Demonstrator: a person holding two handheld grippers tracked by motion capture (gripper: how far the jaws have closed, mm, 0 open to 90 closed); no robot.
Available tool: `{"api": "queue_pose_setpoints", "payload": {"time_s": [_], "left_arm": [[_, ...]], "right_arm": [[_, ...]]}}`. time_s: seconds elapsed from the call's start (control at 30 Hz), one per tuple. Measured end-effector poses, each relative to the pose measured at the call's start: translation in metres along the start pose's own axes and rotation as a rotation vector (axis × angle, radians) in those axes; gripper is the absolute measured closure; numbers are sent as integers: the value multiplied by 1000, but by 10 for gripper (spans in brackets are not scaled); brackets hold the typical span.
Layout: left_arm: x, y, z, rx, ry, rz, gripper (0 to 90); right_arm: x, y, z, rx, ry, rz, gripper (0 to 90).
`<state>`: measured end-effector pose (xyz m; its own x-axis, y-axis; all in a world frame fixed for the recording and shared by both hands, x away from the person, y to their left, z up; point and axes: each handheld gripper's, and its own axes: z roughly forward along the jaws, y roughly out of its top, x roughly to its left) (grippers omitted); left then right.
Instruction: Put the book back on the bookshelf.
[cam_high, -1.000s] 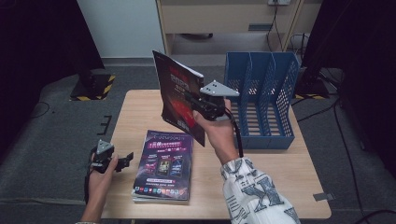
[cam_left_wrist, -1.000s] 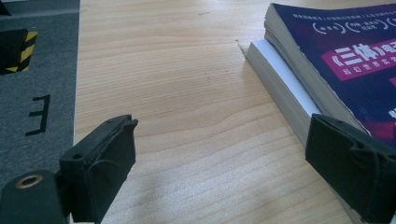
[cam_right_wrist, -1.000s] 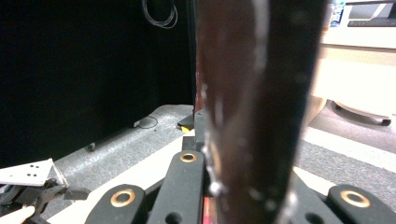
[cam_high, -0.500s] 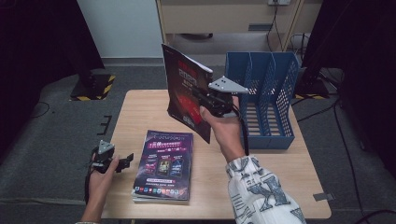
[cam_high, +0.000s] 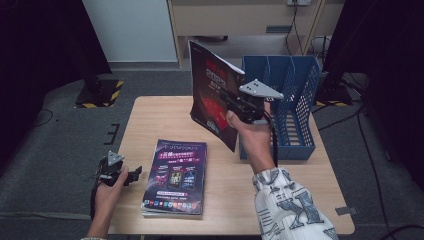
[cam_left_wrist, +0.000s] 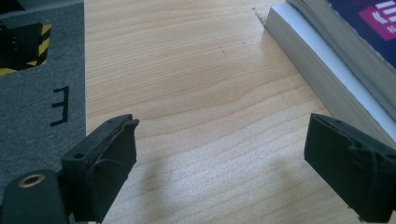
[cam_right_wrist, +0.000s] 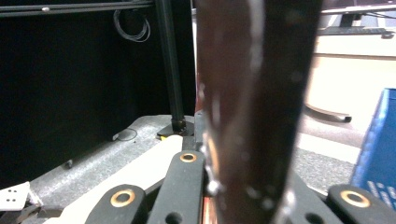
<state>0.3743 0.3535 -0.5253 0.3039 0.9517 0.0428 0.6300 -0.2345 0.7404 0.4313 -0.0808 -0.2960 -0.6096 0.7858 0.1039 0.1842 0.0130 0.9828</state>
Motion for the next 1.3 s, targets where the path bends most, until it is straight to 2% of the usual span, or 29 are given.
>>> {"api": "queue_pose_setpoints", "payload": {"time_s": [0.43,0.77,1.07,1.3], "left_arm": [[-2,-2,4,27,-3,18,85],[-2,-5,7,41,-12,23,83],[-2,-5,7,38,-16,22,81],[-2,-5,8,35,-20,15,78]], "right_arm": [[-28,6,-26,-9,-77,-6,870],[-59,1,-60,-18,-156,11,869],[-74,-4,-83,-7,-206,2,869],[-82,-5,-93,2,-243,-5,869]]}}
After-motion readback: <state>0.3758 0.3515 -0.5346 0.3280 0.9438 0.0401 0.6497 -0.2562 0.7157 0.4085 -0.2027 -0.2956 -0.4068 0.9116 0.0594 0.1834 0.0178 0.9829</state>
